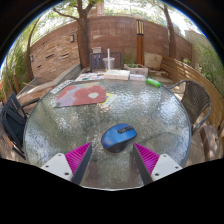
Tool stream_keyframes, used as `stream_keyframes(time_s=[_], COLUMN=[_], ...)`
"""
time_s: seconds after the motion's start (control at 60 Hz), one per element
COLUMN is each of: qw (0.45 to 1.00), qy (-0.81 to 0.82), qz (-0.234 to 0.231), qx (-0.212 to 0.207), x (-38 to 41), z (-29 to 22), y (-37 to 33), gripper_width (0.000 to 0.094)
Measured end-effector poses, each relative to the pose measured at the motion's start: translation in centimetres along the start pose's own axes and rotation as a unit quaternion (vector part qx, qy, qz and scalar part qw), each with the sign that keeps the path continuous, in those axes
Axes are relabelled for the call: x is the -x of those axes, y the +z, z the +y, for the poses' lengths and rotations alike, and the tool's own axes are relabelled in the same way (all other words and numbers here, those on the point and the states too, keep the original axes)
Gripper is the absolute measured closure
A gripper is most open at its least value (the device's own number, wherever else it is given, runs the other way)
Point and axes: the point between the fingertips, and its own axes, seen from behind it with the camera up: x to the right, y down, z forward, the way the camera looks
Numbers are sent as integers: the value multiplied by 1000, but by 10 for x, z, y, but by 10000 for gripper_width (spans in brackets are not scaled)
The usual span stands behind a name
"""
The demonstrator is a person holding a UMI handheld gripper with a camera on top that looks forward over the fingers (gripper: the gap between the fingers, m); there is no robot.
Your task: Arrange mouse
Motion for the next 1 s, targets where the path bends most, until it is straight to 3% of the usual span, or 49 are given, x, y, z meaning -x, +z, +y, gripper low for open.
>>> stream_keyframes(time_s=[0.267, 0.467, 0.717, 0.85, 1.0], qw=[1000, 1000, 999, 998, 991], qy=[-2, -12, -23, -3, 4], qz=[-6, 20, 33, 58, 53], qx=[10, 15, 31, -8, -119], x=[6, 0, -5, -23, -13], z=[-35, -41, -48, -102, -246], y=[47, 59, 56, 34, 13], gripper_width=[126, 418, 570, 569, 569])
